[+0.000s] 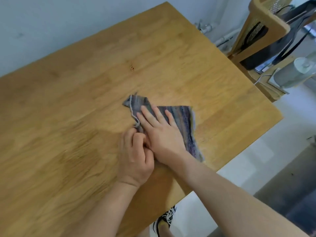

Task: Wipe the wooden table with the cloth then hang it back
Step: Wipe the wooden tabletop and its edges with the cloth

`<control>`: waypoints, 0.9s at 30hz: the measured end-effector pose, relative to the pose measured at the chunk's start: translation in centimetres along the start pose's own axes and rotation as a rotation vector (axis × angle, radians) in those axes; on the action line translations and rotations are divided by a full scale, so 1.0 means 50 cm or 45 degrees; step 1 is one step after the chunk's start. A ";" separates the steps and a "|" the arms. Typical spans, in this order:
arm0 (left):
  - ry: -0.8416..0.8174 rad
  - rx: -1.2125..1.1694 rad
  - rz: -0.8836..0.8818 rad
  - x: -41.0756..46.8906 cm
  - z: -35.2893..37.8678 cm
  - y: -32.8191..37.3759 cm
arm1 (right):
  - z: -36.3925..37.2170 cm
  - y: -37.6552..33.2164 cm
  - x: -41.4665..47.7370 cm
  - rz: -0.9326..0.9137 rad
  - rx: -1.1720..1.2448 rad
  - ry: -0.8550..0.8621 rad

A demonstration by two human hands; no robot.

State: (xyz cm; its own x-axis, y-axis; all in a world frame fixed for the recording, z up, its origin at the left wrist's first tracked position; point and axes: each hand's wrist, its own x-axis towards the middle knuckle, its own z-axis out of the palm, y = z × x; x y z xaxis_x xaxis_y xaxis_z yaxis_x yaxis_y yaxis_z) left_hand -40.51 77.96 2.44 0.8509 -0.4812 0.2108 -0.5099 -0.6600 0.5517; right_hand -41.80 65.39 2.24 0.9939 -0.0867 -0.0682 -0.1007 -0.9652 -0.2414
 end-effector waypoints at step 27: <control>0.141 0.070 -0.266 0.129 -0.092 -0.179 | -0.005 -0.101 0.137 0.043 0.040 0.074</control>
State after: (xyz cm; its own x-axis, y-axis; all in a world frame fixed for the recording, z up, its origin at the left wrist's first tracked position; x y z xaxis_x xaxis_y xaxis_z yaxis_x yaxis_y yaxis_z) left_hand -29.87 83.40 2.59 0.9458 -0.2664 0.1857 -0.3247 -0.7703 0.5488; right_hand -34.48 69.62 3.21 0.9907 -0.1345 -0.0205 -0.1350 -0.9533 -0.2700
